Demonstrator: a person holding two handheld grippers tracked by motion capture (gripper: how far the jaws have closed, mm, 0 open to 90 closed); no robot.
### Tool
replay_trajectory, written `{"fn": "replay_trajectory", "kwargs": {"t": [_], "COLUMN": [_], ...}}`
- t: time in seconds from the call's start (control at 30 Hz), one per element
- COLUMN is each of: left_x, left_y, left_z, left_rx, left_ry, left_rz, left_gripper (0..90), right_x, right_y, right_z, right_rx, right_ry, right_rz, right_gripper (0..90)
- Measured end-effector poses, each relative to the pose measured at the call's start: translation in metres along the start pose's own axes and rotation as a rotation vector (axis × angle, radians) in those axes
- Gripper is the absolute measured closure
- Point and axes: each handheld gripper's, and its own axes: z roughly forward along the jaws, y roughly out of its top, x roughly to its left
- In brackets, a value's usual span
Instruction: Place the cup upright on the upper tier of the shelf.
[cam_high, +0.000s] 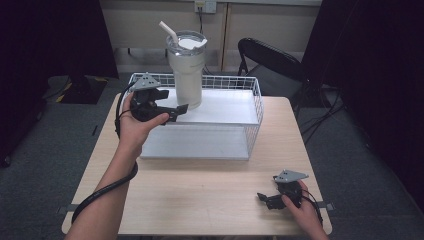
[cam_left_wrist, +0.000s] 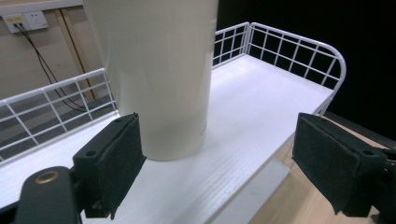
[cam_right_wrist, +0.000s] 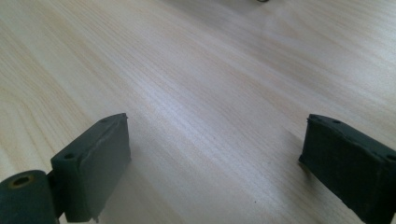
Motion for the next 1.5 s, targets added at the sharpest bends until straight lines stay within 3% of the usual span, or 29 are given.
{"fn": "replay_trajectory", "kwargs": {"t": [0.6, 0.73, 1.07, 1.5], "left_x": [-0.004, -0.007, -0.01, -0.019], "left_y": [-0.03, -0.036, -0.049, -0.065], "left_z": [-0.032, -0.034, -0.039, -0.041], "left_rx": [0.007, 0.027, 0.002, 0.019], "left_ry": [0.011, 0.001, -0.003, -0.017], "left_rz": [-0.016, -0.006, -0.018, -0.022], "left_gripper": [15.7, 15.9, 16.1, 16.0], "right_x": [0.0, 0.0, 0.001, 0.002], "right_y": [0.0, 0.0, 0.0, -0.001], "right_z": [0.0, 0.0, 0.0, -0.001], "right_rx": [-0.001, -0.001, 0.002, 0.001], "right_ry": [-0.001, 0.0, 0.0, 0.006], "right_rz": [0.0, 0.0, -0.002, -0.006], "right_gripper": [7.5, 7.5, 7.6, 7.6]}}
